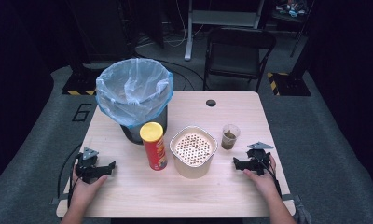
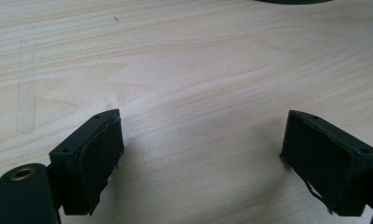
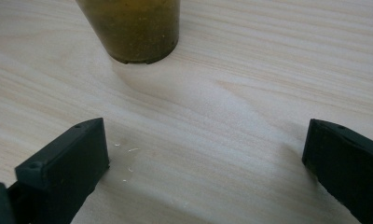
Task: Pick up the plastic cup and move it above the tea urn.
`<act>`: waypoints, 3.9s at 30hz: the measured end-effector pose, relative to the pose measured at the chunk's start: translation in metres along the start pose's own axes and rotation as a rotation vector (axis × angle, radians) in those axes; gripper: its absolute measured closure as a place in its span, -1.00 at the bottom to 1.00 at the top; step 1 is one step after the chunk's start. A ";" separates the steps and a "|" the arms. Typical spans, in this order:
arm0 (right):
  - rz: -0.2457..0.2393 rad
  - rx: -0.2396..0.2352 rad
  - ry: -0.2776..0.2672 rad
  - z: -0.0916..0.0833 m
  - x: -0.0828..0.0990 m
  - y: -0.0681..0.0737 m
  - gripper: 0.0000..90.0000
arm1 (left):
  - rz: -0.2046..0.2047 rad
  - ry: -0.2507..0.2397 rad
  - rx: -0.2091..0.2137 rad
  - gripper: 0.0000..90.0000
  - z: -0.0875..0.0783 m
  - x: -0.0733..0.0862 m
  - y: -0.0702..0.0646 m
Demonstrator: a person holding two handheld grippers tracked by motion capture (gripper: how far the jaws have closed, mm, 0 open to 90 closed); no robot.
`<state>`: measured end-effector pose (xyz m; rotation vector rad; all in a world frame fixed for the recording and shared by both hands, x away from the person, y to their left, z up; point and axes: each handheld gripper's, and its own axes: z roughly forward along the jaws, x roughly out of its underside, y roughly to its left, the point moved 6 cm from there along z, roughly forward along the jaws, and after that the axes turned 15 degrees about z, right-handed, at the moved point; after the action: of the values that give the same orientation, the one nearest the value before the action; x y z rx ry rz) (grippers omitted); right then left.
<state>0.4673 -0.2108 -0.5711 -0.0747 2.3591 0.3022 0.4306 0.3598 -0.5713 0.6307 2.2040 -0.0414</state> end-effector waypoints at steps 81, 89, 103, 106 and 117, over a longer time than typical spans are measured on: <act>-0.214 -0.372 0.054 -0.060 -0.073 0.133 0.66 | 0.013 0.006 0.011 -0.72 -0.002 0.001 -0.003; -0.254 -0.391 0.062 -0.079 -0.054 0.132 0.66 | 0.013 0.005 0.011 -0.72 -0.002 0.001 -0.003; -0.207 -0.266 -0.089 -0.095 -0.087 0.101 -0.17 | 0.013 0.005 0.011 -0.72 -0.002 0.001 -0.003; -0.123 -0.189 -0.074 -0.075 -0.092 0.077 -0.44 | 0.013 0.005 0.011 -0.72 -0.002 0.001 -0.003; -0.050 -0.076 -0.073 -0.035 -0.082 0.062 -0.70 | 0.013 0.005 0.011 -0.72 -0.002 0.001 -0.003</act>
<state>0.4940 -0.1613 -0.4781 -0.1564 2.2691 0.3645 0.4271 0.3576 -0.5711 0.6518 2.2060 -0.0446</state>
